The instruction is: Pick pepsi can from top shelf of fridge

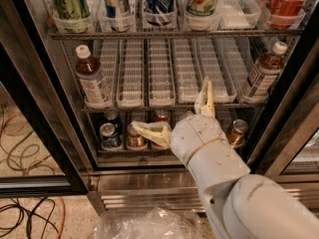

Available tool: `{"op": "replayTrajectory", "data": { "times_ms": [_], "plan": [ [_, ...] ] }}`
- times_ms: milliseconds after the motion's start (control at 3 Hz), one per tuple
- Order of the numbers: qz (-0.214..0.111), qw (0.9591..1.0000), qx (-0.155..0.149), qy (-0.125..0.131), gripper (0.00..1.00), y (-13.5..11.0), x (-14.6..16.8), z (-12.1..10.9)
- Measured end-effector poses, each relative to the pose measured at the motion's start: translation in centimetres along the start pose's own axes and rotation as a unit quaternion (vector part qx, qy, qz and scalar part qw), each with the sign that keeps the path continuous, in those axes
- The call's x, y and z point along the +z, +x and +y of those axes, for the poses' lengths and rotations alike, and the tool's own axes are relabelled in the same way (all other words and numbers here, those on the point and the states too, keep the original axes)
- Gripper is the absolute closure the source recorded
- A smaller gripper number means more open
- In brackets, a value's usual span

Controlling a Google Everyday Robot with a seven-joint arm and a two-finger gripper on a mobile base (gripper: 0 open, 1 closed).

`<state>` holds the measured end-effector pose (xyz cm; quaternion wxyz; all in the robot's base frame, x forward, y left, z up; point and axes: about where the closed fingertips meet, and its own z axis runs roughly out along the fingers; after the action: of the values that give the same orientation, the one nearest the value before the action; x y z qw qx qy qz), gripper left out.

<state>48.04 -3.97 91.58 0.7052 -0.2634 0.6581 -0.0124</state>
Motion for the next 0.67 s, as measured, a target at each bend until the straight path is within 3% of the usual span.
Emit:
{"op": "replayTrajectory", "data": {
  "times_ms": [333, 667],
  "plan": [
    [-0.084, 0.9931, 0.076, -0.028, 0.0, -5.2, 0.7, 5.9],
    [-0.157, 0.9691, 0.187, -0.031, 0.0, -8.8, 1.5, 7.8]
  ]
}}
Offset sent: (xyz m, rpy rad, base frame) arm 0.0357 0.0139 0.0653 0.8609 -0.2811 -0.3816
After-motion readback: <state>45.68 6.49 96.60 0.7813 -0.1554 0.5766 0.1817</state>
